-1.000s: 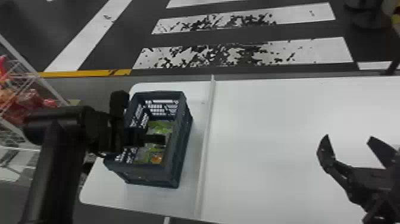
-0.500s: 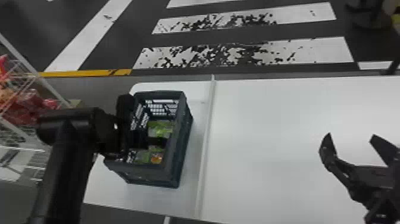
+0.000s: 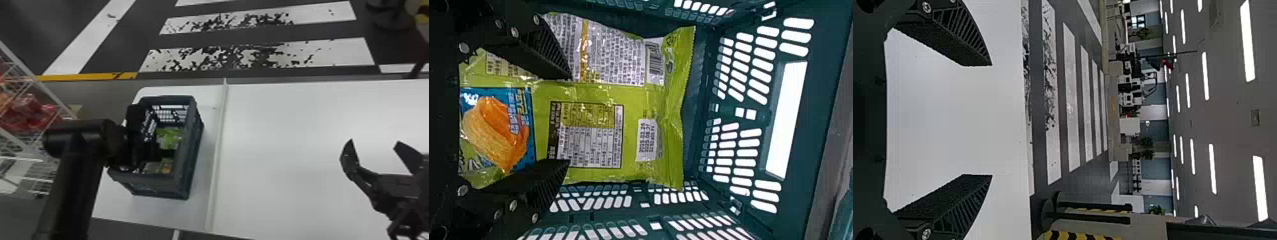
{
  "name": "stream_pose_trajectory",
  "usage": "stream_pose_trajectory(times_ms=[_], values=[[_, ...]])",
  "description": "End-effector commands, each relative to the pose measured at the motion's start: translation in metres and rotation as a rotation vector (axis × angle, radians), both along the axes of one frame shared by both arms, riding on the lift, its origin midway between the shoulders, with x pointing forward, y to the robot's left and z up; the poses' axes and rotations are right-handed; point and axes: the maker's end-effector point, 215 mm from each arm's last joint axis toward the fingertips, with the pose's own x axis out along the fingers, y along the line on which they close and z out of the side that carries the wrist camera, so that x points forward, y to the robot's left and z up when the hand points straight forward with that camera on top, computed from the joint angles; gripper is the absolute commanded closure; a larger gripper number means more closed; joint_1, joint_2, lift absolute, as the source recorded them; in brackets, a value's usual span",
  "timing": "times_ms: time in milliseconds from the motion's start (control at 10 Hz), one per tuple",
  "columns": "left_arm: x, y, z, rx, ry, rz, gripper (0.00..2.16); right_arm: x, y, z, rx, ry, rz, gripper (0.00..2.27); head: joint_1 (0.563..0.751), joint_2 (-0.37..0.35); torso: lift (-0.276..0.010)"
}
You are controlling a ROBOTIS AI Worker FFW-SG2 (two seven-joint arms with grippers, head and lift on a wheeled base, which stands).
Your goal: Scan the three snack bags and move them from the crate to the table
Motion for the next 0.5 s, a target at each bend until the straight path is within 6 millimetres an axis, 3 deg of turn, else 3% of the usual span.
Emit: stream_pose_trajectory(times_ms=[0, 100, 300, 400], values=[[-0.004, 0.0, -0.005, -0.015, 0.01, -0.001, 0.85, -0.001, 0.0, 0.0, 0.001, 0.001, 0.0, 0.08, 0.695, 0.228, -0.062], [-0.008, 0.003, -0.01, -0.015, 0.023, 0.008, 1.69, -0.004, -0.001, -0.003, 0.003, 0.007, -0.005, 0.08, 0.695, 0.227, -0.062], [-0.016, 0.003, -0.018, -0.055, 0.048, 0.021, 2.03, -0.008, -0.002, -0.001, 0.015, -0.004, -0.01, 0.08, 0.695, 0.233, -0.062], [-0.017, 0.005, -0.02, -0.055, 0.04, 0.024, 2.06, -0.008, -0.002, -0.002, 0.022, -0.001, -0.013, 0.09, 0.695, 0.234, -0.062]])
